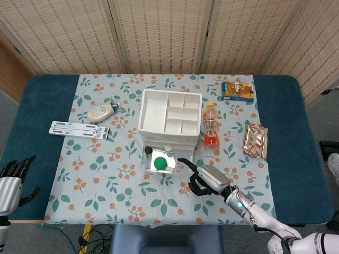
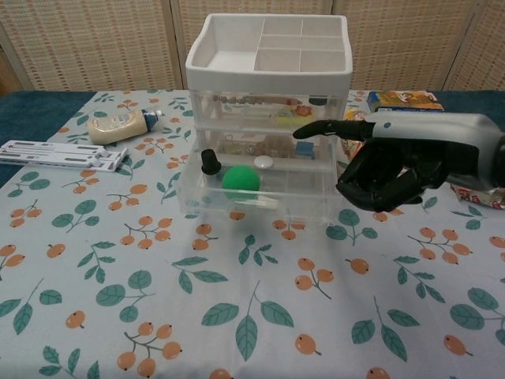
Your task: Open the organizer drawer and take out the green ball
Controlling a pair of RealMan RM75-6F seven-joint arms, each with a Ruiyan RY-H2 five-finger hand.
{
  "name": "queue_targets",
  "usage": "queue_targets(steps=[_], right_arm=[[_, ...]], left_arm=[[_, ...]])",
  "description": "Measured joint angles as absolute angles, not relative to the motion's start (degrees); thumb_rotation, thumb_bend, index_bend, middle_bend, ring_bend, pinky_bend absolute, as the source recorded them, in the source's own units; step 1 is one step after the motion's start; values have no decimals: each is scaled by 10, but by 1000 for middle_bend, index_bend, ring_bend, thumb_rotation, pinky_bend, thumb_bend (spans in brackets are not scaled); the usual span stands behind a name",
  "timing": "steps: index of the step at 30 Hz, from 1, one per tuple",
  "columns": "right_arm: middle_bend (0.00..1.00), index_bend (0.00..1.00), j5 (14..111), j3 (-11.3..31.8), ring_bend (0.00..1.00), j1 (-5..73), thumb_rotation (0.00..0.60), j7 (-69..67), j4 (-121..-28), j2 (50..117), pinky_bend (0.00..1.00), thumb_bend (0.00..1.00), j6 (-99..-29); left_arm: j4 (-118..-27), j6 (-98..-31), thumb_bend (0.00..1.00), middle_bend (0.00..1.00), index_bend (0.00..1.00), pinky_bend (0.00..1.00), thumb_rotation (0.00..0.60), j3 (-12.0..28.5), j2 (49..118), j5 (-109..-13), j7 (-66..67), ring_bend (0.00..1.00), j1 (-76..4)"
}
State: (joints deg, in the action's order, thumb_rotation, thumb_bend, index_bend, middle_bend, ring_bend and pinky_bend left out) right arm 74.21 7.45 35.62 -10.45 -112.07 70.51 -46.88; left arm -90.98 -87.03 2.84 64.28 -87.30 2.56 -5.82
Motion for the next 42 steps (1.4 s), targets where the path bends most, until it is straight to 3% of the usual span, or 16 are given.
queue_targets(steps=[5, 8, 14, 22, 30, 42], right_arm=[[779, 48, 759, 87, 853, 373, 600, -39, -1132, 690, 872, 571, -478], [773, 119, 762, 96, 849, 388, 600, 12, -1135, 685, 935, 543, -481], [774, 142, 743, 108, 847, 435, 600, 156, -1124, 689, 991, 500, -471], [864, 218, 674, 105, 934, 512, 600, 357, -1064, 743, 1000, 423, -464], [915, 245, 657, 99, 971, 573, 600, 393, -975, 794, 1000, 292, -437], [938, 259, 704, 87, 993, 620, 600, 382, -880, 836, 1000, 263, -414]], left_arm=[[-910, -876, 230, 210, 109, 150, 600, 28, 641, -877, 21, 240, -56], [-910, -879, 230, 210, 108, 150, 600, 28, 641, -878, 18, 240, -54], [-908, -886, 230, 210, 109, 150, 600, 26, 642, -880, 13, 239, -49], [-906, -890, 231, 210, 108, 150, 600, 24, 640, -880, 10, 240, -44], [-906, -890, 230, 209, 108, 150, 600, 25, 639, -875, 10, 240, -41], [-909, -889, 230, 208, 109, 150, 600, 25, 640, -870, 13, 240, -37]])
